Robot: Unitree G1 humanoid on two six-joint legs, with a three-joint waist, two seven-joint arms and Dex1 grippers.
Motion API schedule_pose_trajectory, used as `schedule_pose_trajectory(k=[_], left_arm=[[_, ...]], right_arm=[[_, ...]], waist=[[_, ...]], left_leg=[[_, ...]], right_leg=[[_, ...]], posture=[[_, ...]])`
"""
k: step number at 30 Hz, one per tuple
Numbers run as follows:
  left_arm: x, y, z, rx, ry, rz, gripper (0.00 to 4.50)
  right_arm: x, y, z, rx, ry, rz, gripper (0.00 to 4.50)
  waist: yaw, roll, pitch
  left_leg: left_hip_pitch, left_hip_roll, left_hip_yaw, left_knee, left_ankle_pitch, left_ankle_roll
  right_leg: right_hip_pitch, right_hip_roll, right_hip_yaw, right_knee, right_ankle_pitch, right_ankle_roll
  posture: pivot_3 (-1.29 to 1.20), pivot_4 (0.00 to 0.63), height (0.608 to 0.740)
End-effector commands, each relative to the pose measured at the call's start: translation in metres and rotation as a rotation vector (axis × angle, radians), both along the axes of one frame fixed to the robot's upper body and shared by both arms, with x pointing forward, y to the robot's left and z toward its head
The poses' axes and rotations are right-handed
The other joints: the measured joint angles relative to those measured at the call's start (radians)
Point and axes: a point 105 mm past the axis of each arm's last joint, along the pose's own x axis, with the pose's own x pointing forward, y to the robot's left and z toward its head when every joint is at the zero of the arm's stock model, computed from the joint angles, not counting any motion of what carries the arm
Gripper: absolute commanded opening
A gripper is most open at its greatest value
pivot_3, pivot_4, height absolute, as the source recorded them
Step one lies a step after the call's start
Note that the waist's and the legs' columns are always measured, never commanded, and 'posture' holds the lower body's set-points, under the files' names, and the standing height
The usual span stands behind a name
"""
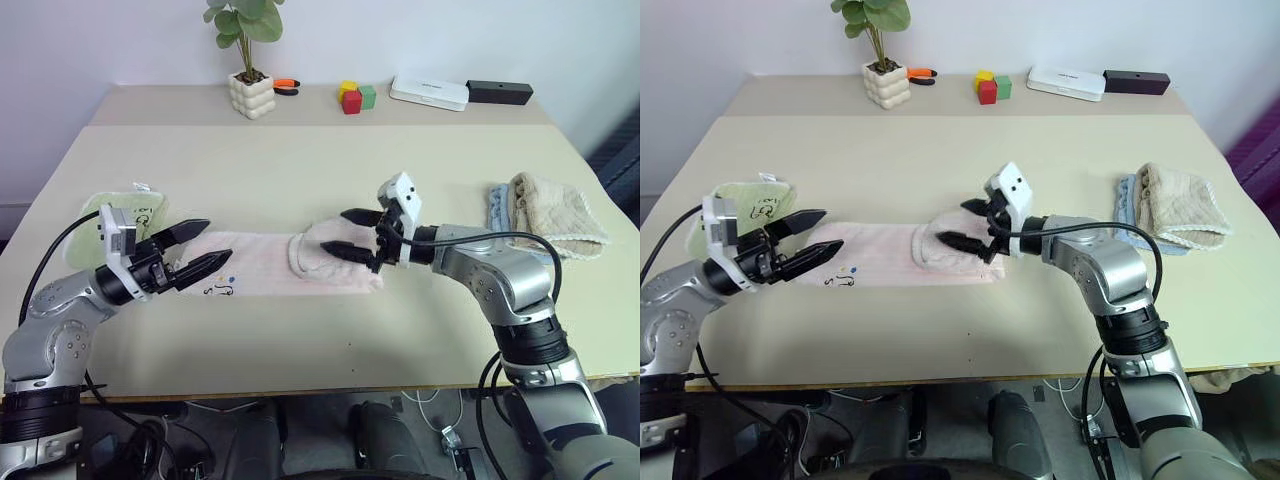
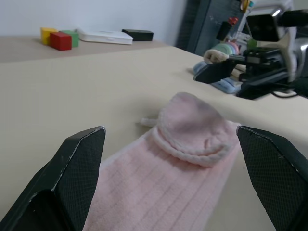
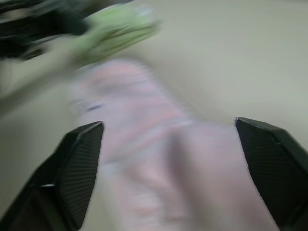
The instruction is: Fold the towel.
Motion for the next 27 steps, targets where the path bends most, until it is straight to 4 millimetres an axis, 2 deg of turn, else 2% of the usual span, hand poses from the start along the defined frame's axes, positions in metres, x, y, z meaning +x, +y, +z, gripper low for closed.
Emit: schedule_pose_trajectory(k=[1, 4, 6, 11, 16, 19, 22, 27], left_arm=[[0.007, -0.012, 0.008, -0.015, -0.032, -0.005, 4.50], [0.011, -0.023, 0.008, -0.034, -0.046, -0.005, 4.50], [0.010, -0.032, 0.006, -0.040, -0.043, -0.022, 4.50], [0.009, -0.035, 0.003, -0.046, -0.032, -0.033, 4.50], [0.007, -0.032, 0.002, -0.041, -0.016, -0.031, 4.50], [0.005, -0.032, 0.003, -0.041, -0.015, -0.031, 4.50], [0.005, -0.031, 0.003, -0.037, -0.014, -0.024, 4.50], [0.003, -0.030, 0.002, -0.041, -0.007, -0.020, 4.50]], right_arm=[[0.005, 0.000, 0.014, 0.029, -0.121, -0.034, 2.65], [0.009, 0.003, 0.014, 0.101, -0.141, -0.080, 1.05], [0.009, 0.007, 0.005, 0.115, -0.167, -0.098, 0.03], [0.011, 0.015, -0.026, 0.144, -0.183, -0.166, 0.03], [0.014, 0.018, -0.070, -0.027, -0.230, -0.194, 0.03], [0.011, 0.026, -0.073, 0.001, -0.207, -0.165, 0.03], [0.006, 0.027, -0.088, -0.079, -0.207, -0.138, 0.03], [-0.002, 0.031, -0.102, -0.132, -0.212, -0.088, 0.03]], waist=[[0.002, 0.000, 0.000], [0.001, 0.000, 0.000], [0.000, 0.000, 0.000], [-0.002, 0.000, 0.000], [-0.003, 0.000, 0.000], [-0.004, 0.000, 0.000], [-0.004, 0.000, 0.000], [-0.004, 0.000, 0.000]], left_leg=[[0.000, 0.000, 0.000, 0.000, 0.000, 0.000], [0.000, 0.000, 0.000, 0.000, 0.000, 0.000], [0.000, 0.000, 0.000, 0.000, 0.000, 0.000], [0.000, 0.000, 0.000, 0.000, 0.000, 0.000], [0.000, 0.000, 0.000, 0.000, 0.000, 0.000], [0.000, 0.000, 0.000, 0.000, 0.000, 0.000], [0.001, 0.000, -0.001, 0.000, 0.000, 0.000], [0.002, 0.000, -0.001, 0.000, 0.000, 0.000]], right_leg=[[0.000, 0.000, 0.000, 0.000, 0.001, 0.002], [0.000, 0.000, 0.000, 0.000, 0.002, 0.003], [0.000, 0.001, 0.000, 0.001, 0.002, 0.003], [0.000, 0.001, 0.000, 0.001, 0.002, 0.003], [0.000, 0.001, 0.000, 0.001, 0.002, 0.003], [0.000, 0.001, 0.000, 0.001, 0.002, 0.003], [0.001, 0.001, 0.000, 0.001, 0.002, 0.003], [0.002, 0.001, 0.000, 0.001, 0.002, 0.003]], posture=[[0.00, 0.150, 0.735], [0.00, 0.150, 0.735], [0.00, 0.150, 0.735], [0.00, 0.150, 0.735], [0.00, 0.150, 0.735], [0.00, 0.150, 0.735], [0.00, 0.150, 0.735], [0.00, 0.150, 0.735]])
